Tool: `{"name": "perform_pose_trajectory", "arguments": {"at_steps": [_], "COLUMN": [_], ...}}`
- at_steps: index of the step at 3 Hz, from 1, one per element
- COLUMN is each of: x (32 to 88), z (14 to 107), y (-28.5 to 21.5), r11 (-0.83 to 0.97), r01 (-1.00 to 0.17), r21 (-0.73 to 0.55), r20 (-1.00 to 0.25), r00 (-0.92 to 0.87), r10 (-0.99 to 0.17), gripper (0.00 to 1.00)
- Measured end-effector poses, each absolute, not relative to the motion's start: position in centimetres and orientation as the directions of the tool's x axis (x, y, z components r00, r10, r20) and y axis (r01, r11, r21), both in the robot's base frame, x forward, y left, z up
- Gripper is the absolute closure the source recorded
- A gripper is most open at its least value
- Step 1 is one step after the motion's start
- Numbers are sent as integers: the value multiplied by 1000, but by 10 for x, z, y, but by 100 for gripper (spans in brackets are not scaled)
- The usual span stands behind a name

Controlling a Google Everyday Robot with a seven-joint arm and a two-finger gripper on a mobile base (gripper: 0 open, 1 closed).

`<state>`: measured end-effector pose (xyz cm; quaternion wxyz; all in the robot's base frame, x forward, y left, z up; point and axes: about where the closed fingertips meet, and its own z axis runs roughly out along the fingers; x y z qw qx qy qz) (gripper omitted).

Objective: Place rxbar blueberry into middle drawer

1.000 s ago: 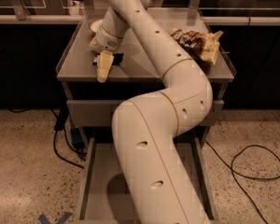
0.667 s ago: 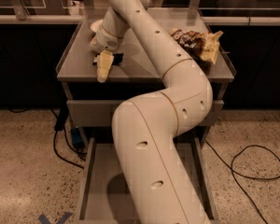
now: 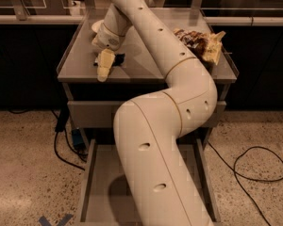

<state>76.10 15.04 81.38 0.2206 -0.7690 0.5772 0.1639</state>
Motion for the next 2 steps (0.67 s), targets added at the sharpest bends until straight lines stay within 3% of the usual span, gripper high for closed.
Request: {"name": "perform_pose_trajectory", "arguments": {"at_steps": [1,2], "x": [758,757], "z": [833,845], "y": [150,144], "r11": [-231,-157], "r01": [-959,-977], "r21": [-166,-144], "r20": [-499,-410], "r00": [284,203], "r10": [-819,-889], "gripper": [0,0]}}
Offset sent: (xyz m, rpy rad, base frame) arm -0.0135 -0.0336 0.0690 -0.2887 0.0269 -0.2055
